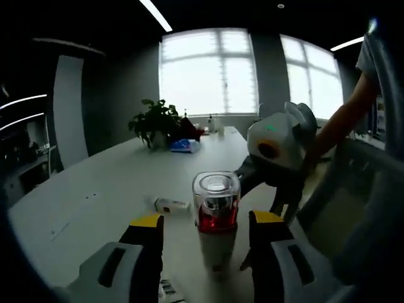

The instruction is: Arrange the skincare products in the storage area until every visible bottle or jar stands upright without overlapping.

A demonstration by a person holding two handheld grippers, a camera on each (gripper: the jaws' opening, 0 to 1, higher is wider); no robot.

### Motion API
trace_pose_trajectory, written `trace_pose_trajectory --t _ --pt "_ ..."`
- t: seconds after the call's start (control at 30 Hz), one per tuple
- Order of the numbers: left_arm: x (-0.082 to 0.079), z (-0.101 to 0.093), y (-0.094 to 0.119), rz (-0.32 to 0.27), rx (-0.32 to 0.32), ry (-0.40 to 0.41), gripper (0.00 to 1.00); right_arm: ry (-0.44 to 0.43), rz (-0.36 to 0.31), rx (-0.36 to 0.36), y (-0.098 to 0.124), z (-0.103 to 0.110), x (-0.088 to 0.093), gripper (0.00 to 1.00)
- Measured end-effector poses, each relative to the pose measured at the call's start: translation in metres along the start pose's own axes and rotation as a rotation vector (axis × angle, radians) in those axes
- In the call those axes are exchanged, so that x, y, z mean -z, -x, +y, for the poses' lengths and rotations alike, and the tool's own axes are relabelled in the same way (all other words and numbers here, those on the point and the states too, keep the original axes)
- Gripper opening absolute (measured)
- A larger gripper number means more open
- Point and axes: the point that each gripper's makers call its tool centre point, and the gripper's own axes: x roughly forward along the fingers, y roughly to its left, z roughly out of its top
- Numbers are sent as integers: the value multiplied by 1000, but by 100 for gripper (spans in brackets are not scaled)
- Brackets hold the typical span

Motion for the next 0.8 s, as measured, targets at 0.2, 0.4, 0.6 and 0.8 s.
trace_pose_trajectory --t 0.2,0.4,0.6,0.8 --pt "25 14 24 110 -96 24 63 -52 24 9 13 0 -3 72" --pt "37 1 50 175 -145 127 70 -81 21 30 28 1 -11 84" --pt "36 -18 75 192 -186 178 88 -63 -8 55 40 3 -21 90" --pt "44 -14 103 224 -259 210 99 -79 3 73 51 8 -27 99"
